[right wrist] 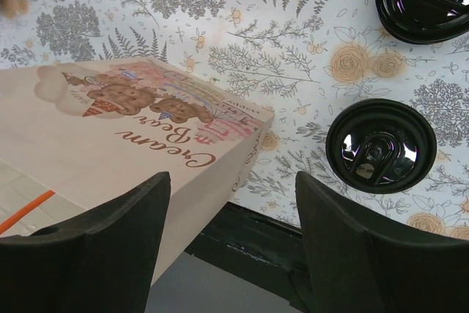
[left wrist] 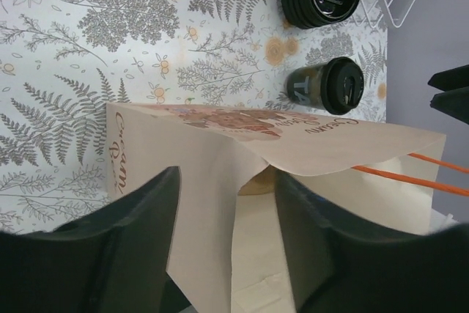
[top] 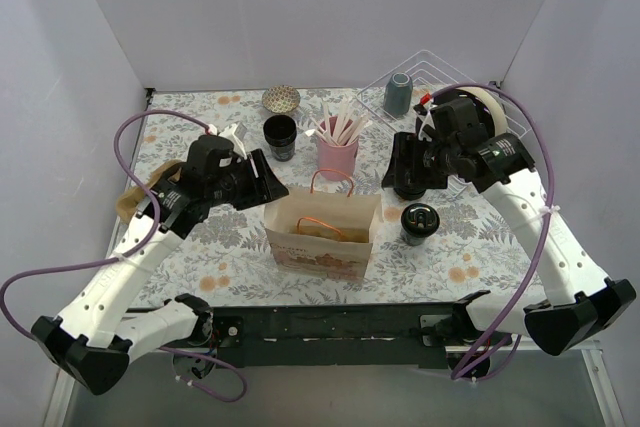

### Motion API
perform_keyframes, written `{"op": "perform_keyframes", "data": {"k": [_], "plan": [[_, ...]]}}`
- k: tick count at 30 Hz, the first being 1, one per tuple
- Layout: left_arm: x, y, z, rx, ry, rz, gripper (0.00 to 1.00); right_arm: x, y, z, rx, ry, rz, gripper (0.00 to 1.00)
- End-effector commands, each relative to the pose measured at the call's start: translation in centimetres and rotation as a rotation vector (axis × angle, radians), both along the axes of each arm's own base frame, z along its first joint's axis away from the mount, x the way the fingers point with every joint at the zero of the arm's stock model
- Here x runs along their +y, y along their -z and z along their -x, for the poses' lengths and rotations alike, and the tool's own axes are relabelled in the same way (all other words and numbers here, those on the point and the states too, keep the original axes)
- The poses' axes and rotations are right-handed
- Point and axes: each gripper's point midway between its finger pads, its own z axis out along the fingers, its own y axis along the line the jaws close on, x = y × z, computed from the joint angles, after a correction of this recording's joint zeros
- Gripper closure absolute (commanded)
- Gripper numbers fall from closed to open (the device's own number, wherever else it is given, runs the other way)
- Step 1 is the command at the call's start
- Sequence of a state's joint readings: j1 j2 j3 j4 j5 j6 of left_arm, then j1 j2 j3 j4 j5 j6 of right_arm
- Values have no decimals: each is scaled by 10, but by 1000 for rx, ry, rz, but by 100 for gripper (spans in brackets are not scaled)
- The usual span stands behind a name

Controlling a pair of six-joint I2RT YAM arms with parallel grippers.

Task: Pack the takeout coffee

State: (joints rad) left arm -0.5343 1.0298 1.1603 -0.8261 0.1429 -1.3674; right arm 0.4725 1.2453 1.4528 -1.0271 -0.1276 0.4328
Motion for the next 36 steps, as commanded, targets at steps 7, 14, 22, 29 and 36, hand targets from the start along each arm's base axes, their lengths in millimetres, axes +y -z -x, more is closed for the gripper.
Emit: {"op": "perform_keyframes", "data": {"k": [7, 14, 22, 29, 36], "plan": [[15, -63, 8, -132, 36, -48, 35, -7, -19, 0, -68, 16, -3, 24], [18, -40, 33, 63, 34, -61, 40, -39, 7, -5, -7, 178, 156, 27], [12, -13, 50, 154, 118, -66, 42, -67, 48, -9, 73, 203, 350, 17], [3, -8, 50, 144, 151, -24, 52, -86, 83, -8, 113, 219, 431, 9], [-6, -10, 41, 122, 178, -8, 83, -83, 114, -7, 164, 181, 405, 8]]}}
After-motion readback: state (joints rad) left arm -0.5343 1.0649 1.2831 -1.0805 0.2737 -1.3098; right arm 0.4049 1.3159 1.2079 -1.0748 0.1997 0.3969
